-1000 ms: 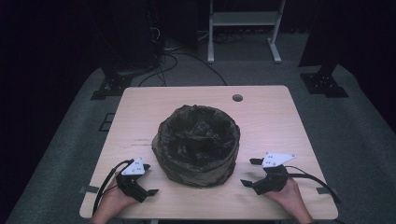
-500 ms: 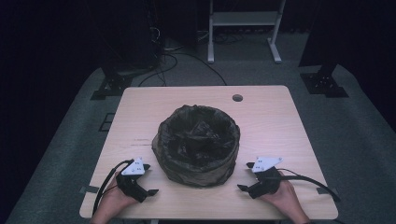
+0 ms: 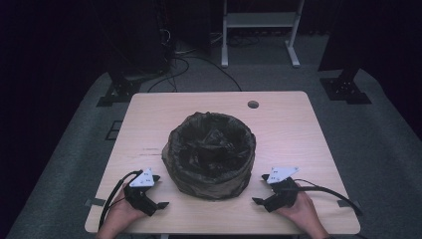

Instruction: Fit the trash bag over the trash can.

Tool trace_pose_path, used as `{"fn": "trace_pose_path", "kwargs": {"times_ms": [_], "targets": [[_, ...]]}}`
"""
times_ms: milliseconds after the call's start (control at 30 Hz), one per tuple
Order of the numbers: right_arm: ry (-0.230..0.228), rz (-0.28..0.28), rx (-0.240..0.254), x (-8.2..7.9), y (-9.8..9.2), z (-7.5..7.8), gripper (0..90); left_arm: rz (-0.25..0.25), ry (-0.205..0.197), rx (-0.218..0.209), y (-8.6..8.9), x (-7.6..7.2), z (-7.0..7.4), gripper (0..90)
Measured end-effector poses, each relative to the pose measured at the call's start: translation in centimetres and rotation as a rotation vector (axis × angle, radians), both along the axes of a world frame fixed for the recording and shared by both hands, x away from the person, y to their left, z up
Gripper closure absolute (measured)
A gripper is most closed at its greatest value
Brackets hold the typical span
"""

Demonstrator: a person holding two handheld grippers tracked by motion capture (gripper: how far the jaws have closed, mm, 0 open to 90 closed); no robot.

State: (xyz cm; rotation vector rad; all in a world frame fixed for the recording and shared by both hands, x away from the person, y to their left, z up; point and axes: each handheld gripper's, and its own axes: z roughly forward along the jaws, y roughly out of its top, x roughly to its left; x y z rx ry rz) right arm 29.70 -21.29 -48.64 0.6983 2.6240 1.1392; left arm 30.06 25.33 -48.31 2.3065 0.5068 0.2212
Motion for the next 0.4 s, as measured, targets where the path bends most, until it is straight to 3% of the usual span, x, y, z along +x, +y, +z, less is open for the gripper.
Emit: {"fn": "trace_pose_path", "kwargs": {"times_ms": [400], "targets": [[-0.001,-0.001,0.0,-0.02,-0.01,0.0,9.4,0.015,-0.001,0.0,-0.03,-0.06,0.0,0.0]]}}
